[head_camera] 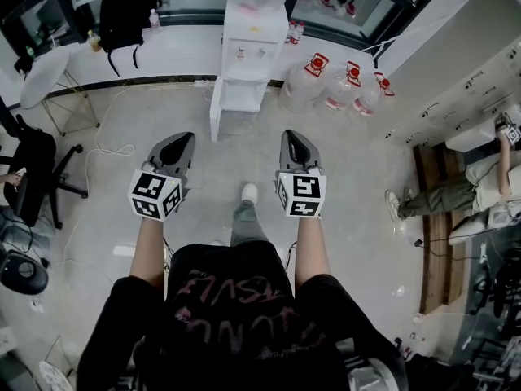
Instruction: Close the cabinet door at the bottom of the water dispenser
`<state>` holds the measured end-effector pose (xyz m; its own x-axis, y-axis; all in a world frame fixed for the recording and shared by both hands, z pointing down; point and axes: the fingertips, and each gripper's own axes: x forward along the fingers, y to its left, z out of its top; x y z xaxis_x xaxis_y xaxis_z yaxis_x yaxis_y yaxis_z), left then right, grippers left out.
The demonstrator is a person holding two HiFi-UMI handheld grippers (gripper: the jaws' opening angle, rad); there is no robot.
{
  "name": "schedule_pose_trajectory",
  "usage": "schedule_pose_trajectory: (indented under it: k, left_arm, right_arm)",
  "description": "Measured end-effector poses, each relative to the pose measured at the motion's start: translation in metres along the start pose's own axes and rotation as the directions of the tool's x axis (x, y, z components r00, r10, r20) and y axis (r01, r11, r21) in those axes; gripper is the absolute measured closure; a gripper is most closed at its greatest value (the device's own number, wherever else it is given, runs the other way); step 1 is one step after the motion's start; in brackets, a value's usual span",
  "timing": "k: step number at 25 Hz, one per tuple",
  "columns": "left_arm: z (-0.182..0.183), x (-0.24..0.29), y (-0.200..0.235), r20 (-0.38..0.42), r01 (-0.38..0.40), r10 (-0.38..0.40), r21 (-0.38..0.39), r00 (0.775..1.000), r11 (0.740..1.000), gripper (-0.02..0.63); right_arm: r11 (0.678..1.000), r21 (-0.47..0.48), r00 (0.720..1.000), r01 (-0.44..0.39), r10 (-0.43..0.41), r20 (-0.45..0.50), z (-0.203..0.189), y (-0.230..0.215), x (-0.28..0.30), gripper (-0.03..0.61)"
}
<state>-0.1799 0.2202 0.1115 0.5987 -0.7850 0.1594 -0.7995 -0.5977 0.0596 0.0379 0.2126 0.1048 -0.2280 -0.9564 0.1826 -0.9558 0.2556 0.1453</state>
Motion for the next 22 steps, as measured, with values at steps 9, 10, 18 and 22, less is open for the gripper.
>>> schedule_pose_trajectory:
  k: [9, 10, 18, 22]
  left_arm:
    - [-0.007, 0.077, 0.045, -0.039, -0.011, 0.011, -0.007, 0.999, 1.0, 0.598]
    - [-0.007, 0.088, 0.051, -0.043, -0.015, 0.015, -0.01, 0.999, 1.0, 0.598]
    - [-0.025, 0.181, 0.099, -0.114, -0.057, 0.049, -0.072, 0.992, 0.996, 0.598]
    - [-0.033, 0.237, 0.118, -0.154, -0.074, 0.058, -0.097, 0.986, 0.993, 0.598]
  right_arm:
    - [0.999, 0.036, 1.0, -0.023, 0.023, 0.006, -0.005, -0.032, 0.091, 0.565]
    - [0.999, 0.042, 1.0, -0.025, 0.024, 0.01, -0.004, -0.038, 0.103, 0.565]
    - [0.998, 0.029, 0.998, -0.057, 0.058, -0.029, -0.013, -0.084, 0.206, 0.565]
    - [0.996, 0.024, 0.995, -0.083, 0.085, -0.057, -0.022, -0.111, 0.265, 0.565]
